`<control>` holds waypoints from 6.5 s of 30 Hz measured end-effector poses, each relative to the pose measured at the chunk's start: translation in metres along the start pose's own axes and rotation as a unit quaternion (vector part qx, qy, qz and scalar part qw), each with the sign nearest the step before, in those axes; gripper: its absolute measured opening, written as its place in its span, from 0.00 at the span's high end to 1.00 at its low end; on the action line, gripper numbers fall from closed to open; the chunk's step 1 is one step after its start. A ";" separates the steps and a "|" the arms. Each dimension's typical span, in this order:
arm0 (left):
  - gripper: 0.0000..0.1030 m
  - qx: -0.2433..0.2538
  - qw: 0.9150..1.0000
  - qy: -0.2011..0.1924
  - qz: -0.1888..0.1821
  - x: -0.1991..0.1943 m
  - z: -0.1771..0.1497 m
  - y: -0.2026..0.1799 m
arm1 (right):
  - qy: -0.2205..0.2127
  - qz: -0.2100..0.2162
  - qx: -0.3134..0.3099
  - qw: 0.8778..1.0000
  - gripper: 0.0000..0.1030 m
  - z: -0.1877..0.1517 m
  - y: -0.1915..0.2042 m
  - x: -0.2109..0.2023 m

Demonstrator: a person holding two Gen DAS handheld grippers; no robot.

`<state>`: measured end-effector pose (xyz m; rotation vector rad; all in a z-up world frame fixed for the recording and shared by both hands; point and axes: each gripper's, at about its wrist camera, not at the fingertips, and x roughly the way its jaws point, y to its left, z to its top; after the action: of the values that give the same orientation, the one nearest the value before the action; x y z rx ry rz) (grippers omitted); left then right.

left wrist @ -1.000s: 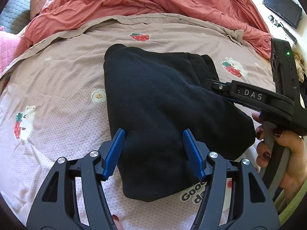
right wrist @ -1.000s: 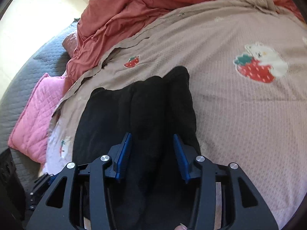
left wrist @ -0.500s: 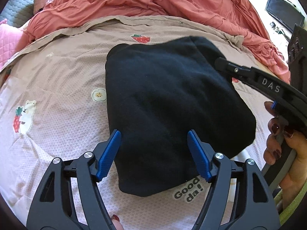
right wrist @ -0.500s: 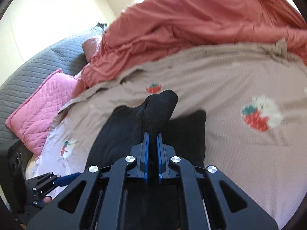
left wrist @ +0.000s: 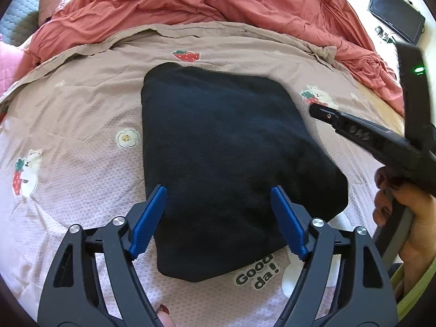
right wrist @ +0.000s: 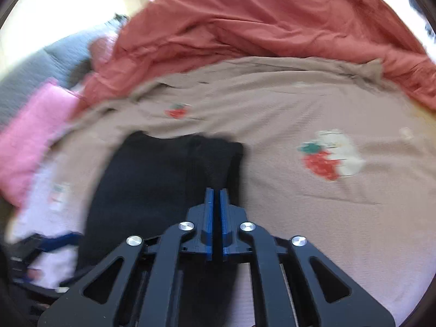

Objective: Fold small clothes

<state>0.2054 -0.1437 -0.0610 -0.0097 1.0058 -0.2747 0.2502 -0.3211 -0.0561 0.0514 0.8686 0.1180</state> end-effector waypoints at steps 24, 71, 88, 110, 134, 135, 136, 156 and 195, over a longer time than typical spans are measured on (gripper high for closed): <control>0.25 0.002 1.000 0.003 0.002 0.001 -0.004 0.002 | 0.076 0.226 0.083 0.968 0.89 -0.012 -0.006 -0.007; 0.23 -0.054 0.998 0.015 -0.013 -0.007 -0.031 0.034 | 0.077 0.084 -0.010 0.993 0.77 -0.059 0.011 -0.024; 0.19 -0.060 0.998 0.024 -0.011 -0.012 -0.034 0.041 | 0.019 0.073 -0.003 0.997 0.60 -0.062 0.013 -0.056; 0.09 -0.065 0.997 -0.039 0.034 -0.079 -0.036 0.043 | -0.153 0.048 0.013 0.987 0.05 -0.075 0.010 -0.147; 0.09 -0.067 0.995 -0.044 0.052 -0.140 -0.102 0.053 | -0.052 0.035 0.024 0.998 0.05 -0.133 0.040 -0.211; 0.09 -0.068 0.995 -0.041 0.053 -0.139 -0.107 0.053 | -0.049 0.035 0.022 0.998 0.05 -0.134 0.040 -0.209; 0.09 -0.068 0.996 -0.038 0.052 -0.138 -0.110 0.052 | -0.044 0.031 0.020 0.998 0.05 -0.137 0.043 -0.208; 0.09 -0.064 0.996 -0.013 0.052 -0.123 -0.124 0.046 | 0.009 0.010 -0.004 1.000 0.04 -0.145 0.050 -0.178; 0.09 -0.064 0.995 -0.020 0.069 -0.130 -0.122 0.047 | 0.009 0.010 -0.003 1.000 0.04 -0.143 0.049 -0.180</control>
<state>0.0487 -0.0543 -0.0246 -0.0617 0.9779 -0.0826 0.0218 -0.2956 -0.0077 0.0534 0.8863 0.1390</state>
